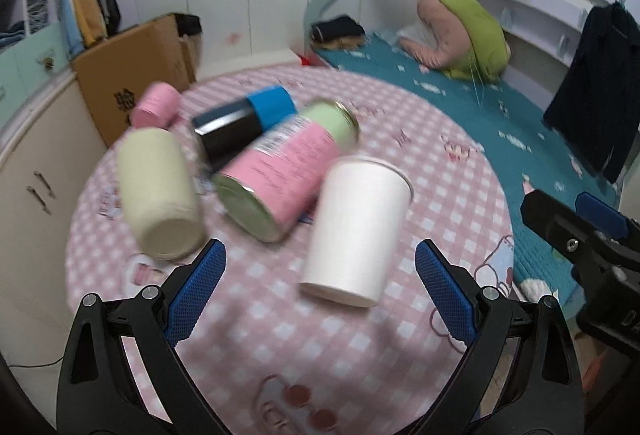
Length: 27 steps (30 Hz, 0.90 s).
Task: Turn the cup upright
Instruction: 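Move the left gripper toward the white paper cup lying on its side, then close the left gripper on the white paper cup and lift it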
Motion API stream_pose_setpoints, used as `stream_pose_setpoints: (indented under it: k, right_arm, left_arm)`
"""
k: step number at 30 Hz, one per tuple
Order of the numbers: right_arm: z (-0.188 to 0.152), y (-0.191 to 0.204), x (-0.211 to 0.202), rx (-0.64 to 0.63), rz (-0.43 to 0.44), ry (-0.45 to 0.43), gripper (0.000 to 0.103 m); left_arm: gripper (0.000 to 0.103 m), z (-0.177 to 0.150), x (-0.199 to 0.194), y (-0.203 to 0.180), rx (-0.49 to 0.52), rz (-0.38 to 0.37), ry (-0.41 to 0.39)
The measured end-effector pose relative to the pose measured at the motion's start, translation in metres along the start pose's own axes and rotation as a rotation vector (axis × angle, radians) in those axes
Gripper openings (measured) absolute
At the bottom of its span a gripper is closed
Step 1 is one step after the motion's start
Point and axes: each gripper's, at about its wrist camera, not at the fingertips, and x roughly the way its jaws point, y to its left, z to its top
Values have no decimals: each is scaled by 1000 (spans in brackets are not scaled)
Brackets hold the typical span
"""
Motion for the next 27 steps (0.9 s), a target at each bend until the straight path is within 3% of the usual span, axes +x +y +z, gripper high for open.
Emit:
stream_pose_setpoints:
  k: [11,13,14,15,27]
  right_arm:
    - [-6,-20,36,30,2,68,96]
    - [-7,-20,39,31,5,77,96]
    - [-8,-21,39,32,6,79,96]
    - [-8,-21,40,33,7,82,96]
    - [-17,-6,26,8,21,72,96]
  left_arm:
    - [95,-1,52,-12,-12,1,102]
    - [82,-1,54,-13,-11,3,104]
    - [68,-2,55,-13,-12,-6,110]
    - [65,-3,55,-12,-17,-15,117]
    - [61,-30,13,-2,-80,-35,81]
